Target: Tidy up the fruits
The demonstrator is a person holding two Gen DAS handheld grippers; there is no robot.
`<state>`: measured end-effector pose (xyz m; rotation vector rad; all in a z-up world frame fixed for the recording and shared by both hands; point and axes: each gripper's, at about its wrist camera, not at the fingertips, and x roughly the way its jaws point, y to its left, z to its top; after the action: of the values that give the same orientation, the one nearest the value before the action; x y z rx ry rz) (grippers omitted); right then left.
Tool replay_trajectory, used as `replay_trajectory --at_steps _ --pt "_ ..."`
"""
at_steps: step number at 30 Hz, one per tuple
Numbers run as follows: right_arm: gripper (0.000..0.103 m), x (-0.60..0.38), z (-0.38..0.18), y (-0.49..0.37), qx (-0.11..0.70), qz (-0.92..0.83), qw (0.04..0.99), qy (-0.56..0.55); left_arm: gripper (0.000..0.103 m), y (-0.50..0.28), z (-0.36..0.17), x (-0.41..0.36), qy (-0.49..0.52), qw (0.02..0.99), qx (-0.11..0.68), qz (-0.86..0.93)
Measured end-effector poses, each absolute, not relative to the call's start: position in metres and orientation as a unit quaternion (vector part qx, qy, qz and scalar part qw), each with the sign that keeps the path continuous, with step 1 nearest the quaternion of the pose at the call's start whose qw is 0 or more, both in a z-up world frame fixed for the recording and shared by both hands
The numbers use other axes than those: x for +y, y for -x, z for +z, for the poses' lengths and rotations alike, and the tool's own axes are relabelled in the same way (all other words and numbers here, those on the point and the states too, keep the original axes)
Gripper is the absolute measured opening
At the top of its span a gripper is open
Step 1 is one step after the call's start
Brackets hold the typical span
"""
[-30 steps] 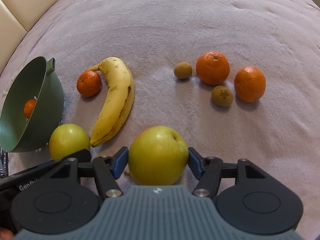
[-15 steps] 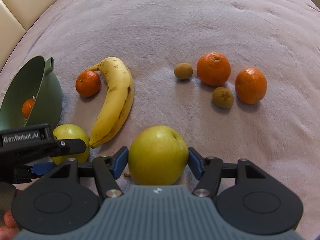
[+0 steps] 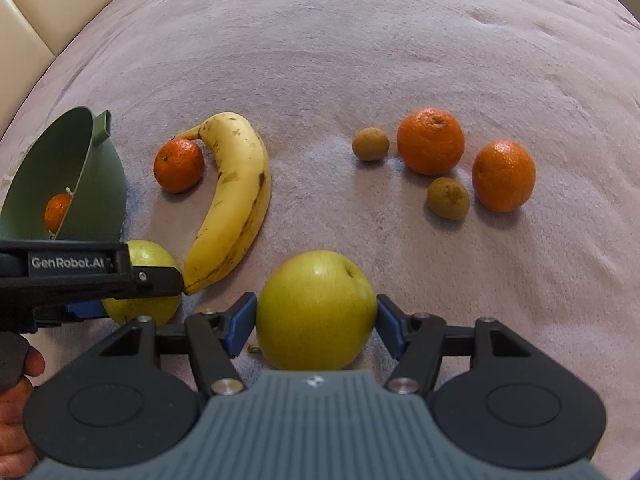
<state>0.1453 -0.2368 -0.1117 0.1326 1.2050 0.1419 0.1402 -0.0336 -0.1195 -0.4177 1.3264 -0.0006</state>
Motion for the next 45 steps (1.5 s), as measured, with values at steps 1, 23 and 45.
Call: replay_trajectory --at_steps 1,23,45 --pt "0.061 -0.236 -0.111 -0.145 0.564 0.068 0.821 -0.059 0.075 -0.139 -0.119 -0.035 0.188 0.770 0.609 -0.005" --pt "0.061 -0.239 -0.060 -0.132 0.512 0.057 0.856 -0.041 0.075 -0.101 -0.030 -0.040 0.171 0.822 0.532 -0.108" --pt "0.061 -0.118 -0.002 -0.179 0.426 0.174 0.886 0.059 0.075 -0.131 0.009 0.051 0.104 0.829 0.546 -0.066"
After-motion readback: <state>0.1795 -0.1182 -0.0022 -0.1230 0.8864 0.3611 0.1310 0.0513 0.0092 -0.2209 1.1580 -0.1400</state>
